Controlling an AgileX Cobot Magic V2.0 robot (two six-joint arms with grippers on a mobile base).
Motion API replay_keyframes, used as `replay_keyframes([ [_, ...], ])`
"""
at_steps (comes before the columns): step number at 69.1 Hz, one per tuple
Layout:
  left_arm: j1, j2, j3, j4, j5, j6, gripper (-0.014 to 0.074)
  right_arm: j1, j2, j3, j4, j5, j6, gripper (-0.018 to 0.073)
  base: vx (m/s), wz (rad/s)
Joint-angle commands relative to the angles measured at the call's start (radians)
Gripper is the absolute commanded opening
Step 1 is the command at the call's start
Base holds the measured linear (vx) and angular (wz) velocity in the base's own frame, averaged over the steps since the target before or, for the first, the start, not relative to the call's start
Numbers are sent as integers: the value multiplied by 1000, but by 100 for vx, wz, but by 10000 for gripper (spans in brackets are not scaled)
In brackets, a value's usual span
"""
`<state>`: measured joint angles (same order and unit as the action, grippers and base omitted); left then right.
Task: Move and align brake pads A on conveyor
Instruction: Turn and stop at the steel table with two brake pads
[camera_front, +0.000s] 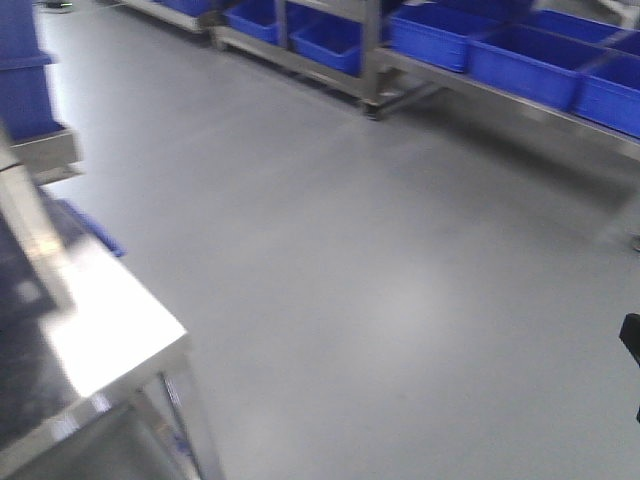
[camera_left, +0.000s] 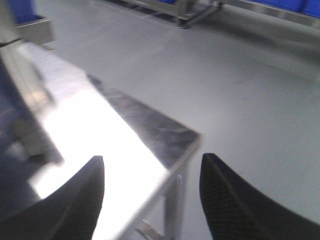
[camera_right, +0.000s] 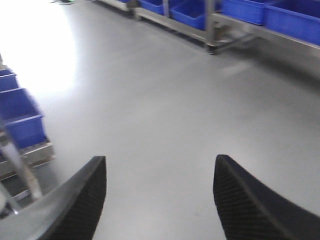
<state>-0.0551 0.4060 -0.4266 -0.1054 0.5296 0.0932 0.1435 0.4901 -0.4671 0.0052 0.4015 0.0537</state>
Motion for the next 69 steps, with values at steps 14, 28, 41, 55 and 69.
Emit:
replay_keyframes([
  [14, -3, 6, -26, -10, -64, -4, 397, -2, 11, -27, -5, -70, 0, 450, 21, 83],
  [28, -3, 6, -26, -10, -64, -4, 397, -2, 11, -27, -5, -70, 0, 450, 19, 78],
  [41, -3, 6, -26, -10, -64, -4, 397, -2, 11, -27, -5, -70, 0, 450, 18, 75],
  [55, -3, 6, -26, -10, -64, -4, 397, -2, 11, -27, -5, -70, 0, 450, 15, 66],
  [69, -3, 6, -26, -10, -64, -4, 397, -2, 11, -27, -5, -70, 0, 450, 9, 45],
])
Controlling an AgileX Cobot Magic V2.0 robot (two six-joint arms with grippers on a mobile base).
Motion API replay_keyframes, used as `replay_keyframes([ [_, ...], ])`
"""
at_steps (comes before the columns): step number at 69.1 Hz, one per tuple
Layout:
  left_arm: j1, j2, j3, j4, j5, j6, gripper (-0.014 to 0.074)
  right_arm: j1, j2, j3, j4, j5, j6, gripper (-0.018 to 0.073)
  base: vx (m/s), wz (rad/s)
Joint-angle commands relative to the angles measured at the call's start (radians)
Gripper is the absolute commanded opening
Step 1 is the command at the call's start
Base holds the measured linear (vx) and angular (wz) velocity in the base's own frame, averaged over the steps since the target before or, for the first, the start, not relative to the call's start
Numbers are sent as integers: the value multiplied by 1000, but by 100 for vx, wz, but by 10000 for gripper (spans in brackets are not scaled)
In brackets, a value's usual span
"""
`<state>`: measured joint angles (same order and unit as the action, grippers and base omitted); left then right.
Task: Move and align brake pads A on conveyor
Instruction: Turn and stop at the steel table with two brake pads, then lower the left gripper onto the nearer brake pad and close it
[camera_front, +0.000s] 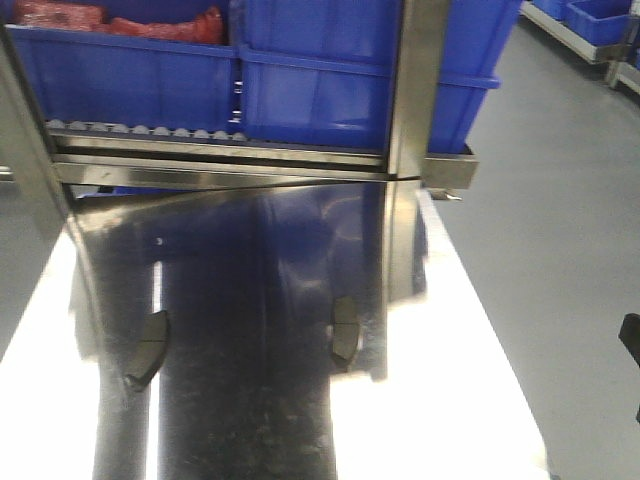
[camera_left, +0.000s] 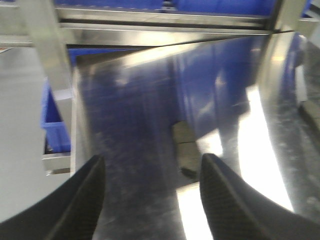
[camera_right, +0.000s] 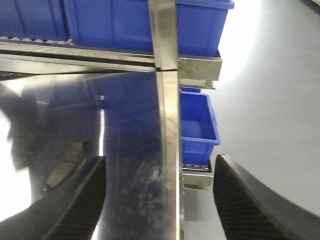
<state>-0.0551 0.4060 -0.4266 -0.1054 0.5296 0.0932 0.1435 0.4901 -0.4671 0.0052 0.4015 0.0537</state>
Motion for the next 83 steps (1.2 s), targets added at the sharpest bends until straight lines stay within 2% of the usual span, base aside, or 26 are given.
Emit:
replay_keyframes([
  [1, -3, 6, -26, -10, -64, -4, 397, -2, 11, -27, -5, -70, 0, 450, 5, 35],
  [37, -3, 6, -26, -10, -64, -4, 397, -2, 11, -27, -5, -70, 0, 450, 2, 19],
  [83, -3, 6, -26, -12, -63, -4, 397, -2, 11, -27, -5, -70, 0, 450, 0, 1],
])
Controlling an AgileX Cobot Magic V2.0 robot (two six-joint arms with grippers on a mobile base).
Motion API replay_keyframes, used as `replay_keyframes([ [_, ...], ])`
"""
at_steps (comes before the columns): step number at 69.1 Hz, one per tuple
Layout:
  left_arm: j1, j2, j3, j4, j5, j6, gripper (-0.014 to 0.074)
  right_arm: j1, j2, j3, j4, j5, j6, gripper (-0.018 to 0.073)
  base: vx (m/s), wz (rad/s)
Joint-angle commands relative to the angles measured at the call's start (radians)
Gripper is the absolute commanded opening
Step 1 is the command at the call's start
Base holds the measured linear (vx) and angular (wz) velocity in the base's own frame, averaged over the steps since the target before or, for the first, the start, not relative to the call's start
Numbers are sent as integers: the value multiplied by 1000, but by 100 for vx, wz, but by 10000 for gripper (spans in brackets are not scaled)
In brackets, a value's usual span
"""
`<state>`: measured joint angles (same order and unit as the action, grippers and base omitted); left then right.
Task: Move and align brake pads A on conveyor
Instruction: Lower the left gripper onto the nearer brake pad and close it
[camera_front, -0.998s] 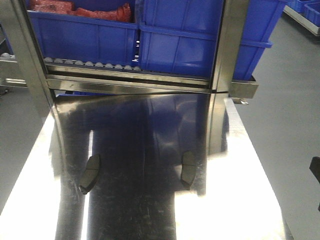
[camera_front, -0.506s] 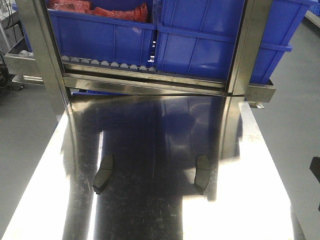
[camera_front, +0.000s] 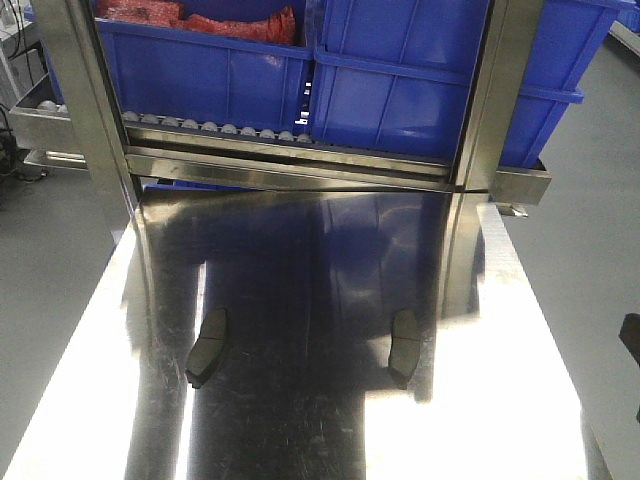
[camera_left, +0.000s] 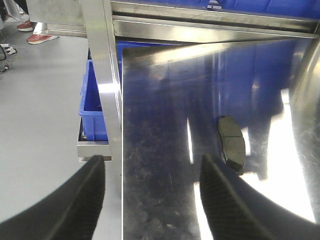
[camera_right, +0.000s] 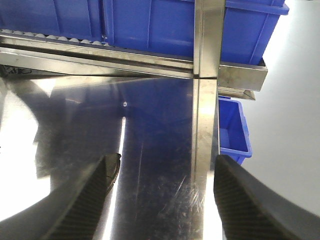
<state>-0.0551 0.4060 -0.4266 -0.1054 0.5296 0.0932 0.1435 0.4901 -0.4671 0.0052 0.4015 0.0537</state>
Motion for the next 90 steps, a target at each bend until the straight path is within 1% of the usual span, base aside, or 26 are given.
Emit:
replay_keyframes([
  [1, -3, 6, -26, -14, -62, -5, 397, -2, 11, -27, -5, -70, 0, 450, 0, 0],
  [7, -3, 6, -26, -32, -39, -8, 397, -2, 11, -27, -5, -70, 0, 450, 0, 0],
  [12, -3, 31, -52, -37, -36, -50, 397, -2, 11, -27, -5, -70, 0, 450, 0, 0],
  [15, -3, 69, -94, -37, -11, -73, 397, -2, 11, -27, -5, -70, 0, 450, 0, 0],
  [18, -3, 134, -150, -37, 23, -83, 397, -2, 11, -27, -5, -70, 0, 450, 0, 0],
  [30, -3, 421, -375, -27, 176, -82, 397, -2, 11, -27, -5, -70, 0, 450, 0, 0],
  [37, -3, 596, -473, -17, 247, -71, 397, -2, 11, -27, -5, -70, 0, 450, 0, 0],
  [42, -3, 694, -530, -18, 273, -48, 397, -2, 11, -27, -5, -70, 0, 450, 0, 0],
  [48, -11, 812, -590, -21, 278, -49, 397, -2, 11, -27, -5, -70, 0, 450, 0, 0],
  [54, -49, 909, -647, -20, 295, -49, 397, -2, 11, -27, -5, -70, 0, 450, 0, 0],
  [60, -121, 1002, -706, -20, 298, -51, 397, -2, 11, -27, -5, -70, 0, 450, 0, 0],
  [69, -213, 1115, -767, -20, 297, -102, 397, -2, 11, -27, -5, -70, 0, 450, 0, 0],
  [75, -257, 1185, -802, -19, 297, -109, 398, -2, 11, -27, -5, -70, 0, 450, 0, 0],
  [84, -296, 1270, -846, -20, 310, -125, 400, -2, 11, -27, -5, -70, 0, 450, 0, 0],
  [90, -315, 1324, -870, -22, 325, -140, 419, -2, 11, -27, -5, -70, 0, 450, 0, 0],
])
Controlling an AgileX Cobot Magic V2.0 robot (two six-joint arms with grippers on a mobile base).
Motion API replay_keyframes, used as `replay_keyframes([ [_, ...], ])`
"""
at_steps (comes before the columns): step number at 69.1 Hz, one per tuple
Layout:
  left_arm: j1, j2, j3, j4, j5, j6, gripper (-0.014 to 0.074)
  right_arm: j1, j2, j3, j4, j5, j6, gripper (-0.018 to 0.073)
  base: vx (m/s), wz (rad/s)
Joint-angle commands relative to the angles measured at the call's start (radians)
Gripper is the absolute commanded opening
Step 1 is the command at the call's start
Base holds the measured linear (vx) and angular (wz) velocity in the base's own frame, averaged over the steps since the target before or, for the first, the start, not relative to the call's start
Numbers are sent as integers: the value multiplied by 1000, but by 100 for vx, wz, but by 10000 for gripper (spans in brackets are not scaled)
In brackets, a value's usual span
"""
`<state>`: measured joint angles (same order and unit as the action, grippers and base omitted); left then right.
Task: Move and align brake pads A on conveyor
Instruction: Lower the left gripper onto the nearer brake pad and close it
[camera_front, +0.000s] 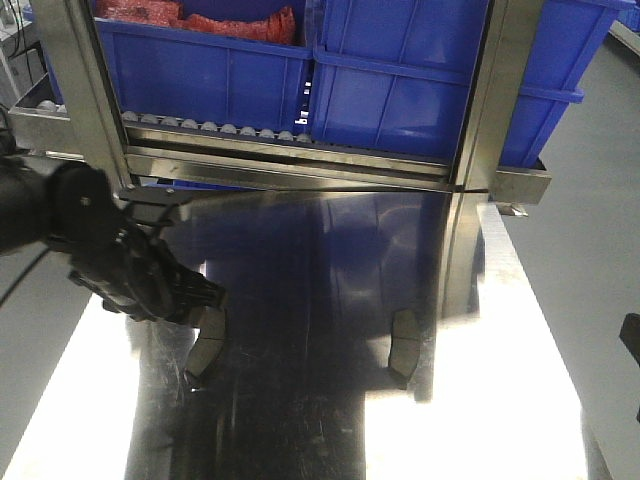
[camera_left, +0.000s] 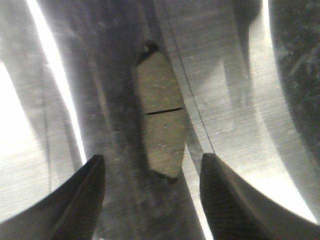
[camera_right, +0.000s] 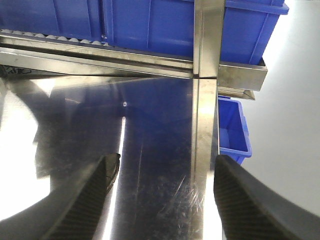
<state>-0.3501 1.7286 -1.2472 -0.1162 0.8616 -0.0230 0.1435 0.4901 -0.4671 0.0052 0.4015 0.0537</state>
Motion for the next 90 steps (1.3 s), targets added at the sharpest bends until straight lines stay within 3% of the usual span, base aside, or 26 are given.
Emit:
replay_keyframes([
  [1, -23, 8, -55, -10, -5, -24, 427, -2, 11, -27, -5, -70, 0, 450, 0, 0],
  [10, -46, 69, -99, -9, 13, -27, 488, -2, 11, -27, -5, -70, 0, 450, 0, 0],
  [18, -47, 100, -130, 24, 14, -95, 528, -2, 11, -27, -5, -70, 0, 450, 0, 0],
  [55, -47, 210, -164, 61, 14, -118, 509, -2, 11, -27, -5, -70, 0, 450, 0, 0],
  [75, -47, 247, -163, 61, 5, -116, 315, -2, 11, -27, -5, -70, 0, 450, 0, 0],
  [90, -47, 244, -162, 61, 3, -100, 34, -2, 11, -27, -5, -70, 0, 450, 0, 0],
])
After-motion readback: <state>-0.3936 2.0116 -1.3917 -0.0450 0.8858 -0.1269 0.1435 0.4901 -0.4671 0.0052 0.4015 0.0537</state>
